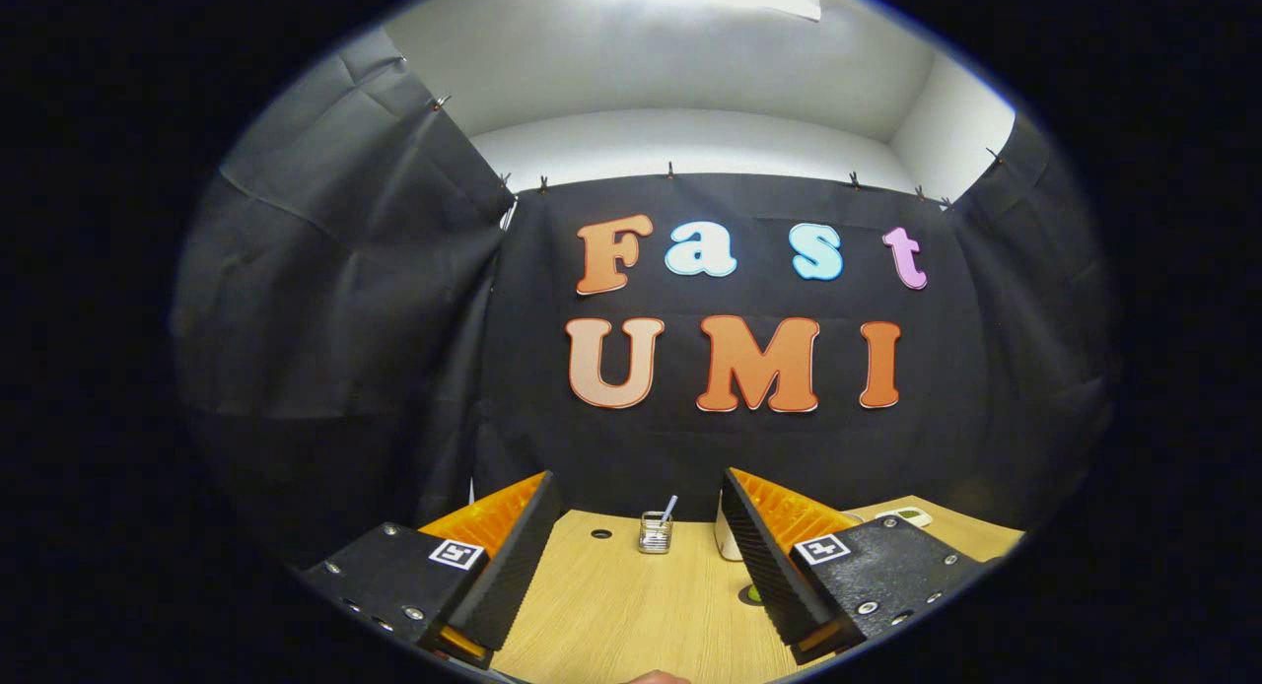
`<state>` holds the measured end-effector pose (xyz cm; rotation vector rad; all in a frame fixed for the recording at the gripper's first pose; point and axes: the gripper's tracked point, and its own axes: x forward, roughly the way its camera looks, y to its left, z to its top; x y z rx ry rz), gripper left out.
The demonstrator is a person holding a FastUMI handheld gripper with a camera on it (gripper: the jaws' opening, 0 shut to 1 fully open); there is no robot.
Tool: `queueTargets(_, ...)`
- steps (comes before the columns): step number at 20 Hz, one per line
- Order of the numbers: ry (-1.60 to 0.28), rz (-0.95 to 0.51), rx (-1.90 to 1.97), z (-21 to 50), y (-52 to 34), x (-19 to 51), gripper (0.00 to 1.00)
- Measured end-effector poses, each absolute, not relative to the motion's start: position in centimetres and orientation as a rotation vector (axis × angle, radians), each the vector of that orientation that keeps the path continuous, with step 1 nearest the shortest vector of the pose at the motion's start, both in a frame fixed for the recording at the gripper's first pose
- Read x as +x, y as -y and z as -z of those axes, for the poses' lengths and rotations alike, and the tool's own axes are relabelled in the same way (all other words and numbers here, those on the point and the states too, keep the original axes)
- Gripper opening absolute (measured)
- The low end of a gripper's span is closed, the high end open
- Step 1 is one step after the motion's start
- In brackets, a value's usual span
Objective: Take the bottle from table, then pour the juice into the cup, finally place the bottle on the coaster
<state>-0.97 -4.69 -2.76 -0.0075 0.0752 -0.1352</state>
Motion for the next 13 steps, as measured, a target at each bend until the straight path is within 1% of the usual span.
queueTargets(10, -0.056, 0.186, -0.010, 3.3, 7.4, -1.5, 0.99)
queueTargets(13, -0.025, 0.168, -0.003, 3.7, 7.6, -1.6, 0.99)
